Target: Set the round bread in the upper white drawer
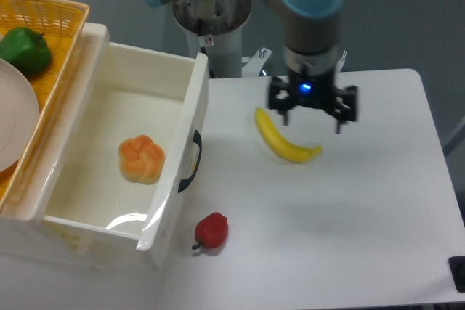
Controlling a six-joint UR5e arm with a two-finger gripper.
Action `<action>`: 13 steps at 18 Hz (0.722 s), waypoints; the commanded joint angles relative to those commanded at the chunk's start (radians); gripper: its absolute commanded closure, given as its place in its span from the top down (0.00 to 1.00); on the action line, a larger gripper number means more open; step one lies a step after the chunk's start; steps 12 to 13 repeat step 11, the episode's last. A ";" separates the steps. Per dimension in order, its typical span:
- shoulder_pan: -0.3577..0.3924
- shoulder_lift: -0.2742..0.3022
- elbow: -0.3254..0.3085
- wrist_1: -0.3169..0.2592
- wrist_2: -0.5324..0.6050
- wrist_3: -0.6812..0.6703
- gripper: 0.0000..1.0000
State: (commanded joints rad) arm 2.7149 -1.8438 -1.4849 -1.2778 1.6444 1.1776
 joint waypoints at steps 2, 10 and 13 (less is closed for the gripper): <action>0.046 -0.037 0.000 0.017 -0.002 0.083 1.00; 0.072 -0.236 -0.020 0.202 -0.008 0.258 1.00; 0.074 -0.239 -0.021 0.202 -0.008 0.260 1.00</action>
